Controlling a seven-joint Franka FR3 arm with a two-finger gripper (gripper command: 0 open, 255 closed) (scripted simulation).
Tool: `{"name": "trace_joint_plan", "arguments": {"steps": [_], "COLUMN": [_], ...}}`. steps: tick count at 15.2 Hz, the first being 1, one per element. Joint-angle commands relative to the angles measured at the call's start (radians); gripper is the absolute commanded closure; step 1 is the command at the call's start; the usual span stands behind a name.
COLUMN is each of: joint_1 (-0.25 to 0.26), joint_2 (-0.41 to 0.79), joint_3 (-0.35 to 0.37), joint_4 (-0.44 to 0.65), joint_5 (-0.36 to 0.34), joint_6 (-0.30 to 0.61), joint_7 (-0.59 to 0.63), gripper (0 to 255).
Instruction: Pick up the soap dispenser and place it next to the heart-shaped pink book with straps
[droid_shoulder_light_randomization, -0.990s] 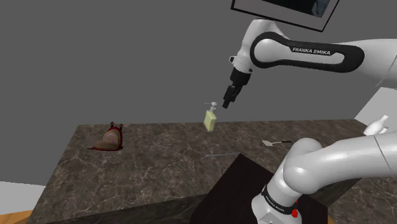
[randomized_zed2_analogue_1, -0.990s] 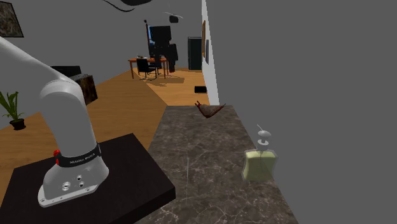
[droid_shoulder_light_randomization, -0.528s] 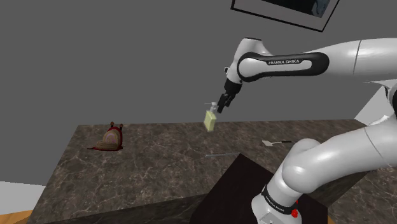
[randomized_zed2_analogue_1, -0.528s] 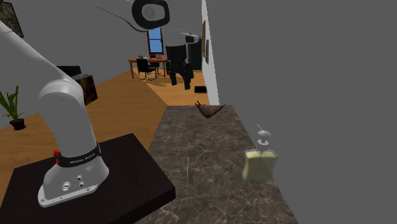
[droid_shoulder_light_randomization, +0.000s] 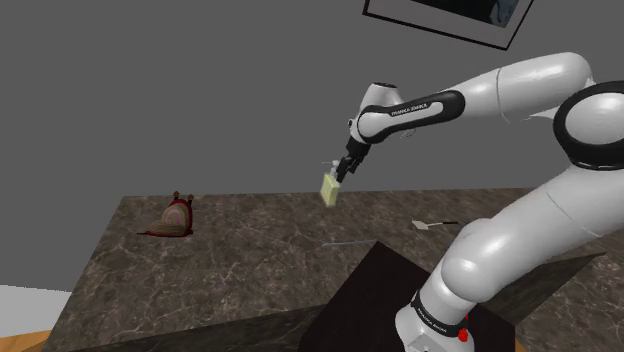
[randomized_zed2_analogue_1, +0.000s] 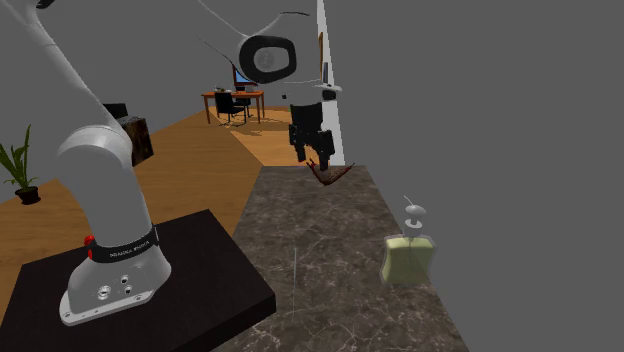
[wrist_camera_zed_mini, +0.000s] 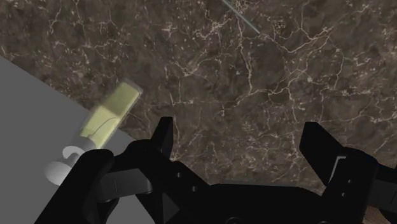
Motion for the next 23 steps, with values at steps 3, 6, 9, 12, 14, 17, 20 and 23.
{"name": "trace_joint_plan", "arguments": {"steps": [3, 6, 9, 12, 14, 17, 20, 23], "joint_1": [-0.011, -0.019, -0.031, -0.054, -0.076, -0.12, -0.168, -0.181], "joint_2": [0.14, 0.25, 0.363, 0.477, 0.553, 0.663, 0.77, 0.809], "joint_3": [-0.043, -0.072, -0.092, -0.099, -0.095, -0.078, -0.057, -0.042], "joint_4": [0.039, 0.082, 0.136, 0.201, 0.251, 0.334, 0.426, 0.439], "joint_5": [0.018, 0.052, 0.104, 0.168, 0.212, 0.271, 0.317, 0.333], "joint_6": [0.116, 0.191, 0.255, 0.307, 0.335, 0.366, 0.388, 0.412], "joint_7": [-0.043, -0.086, -0.139, -0.197, -0.236, -0.286, -0.324, -0.336], "gripper": [0, 0, 0, 0, 0, 0, 0, 0]}}
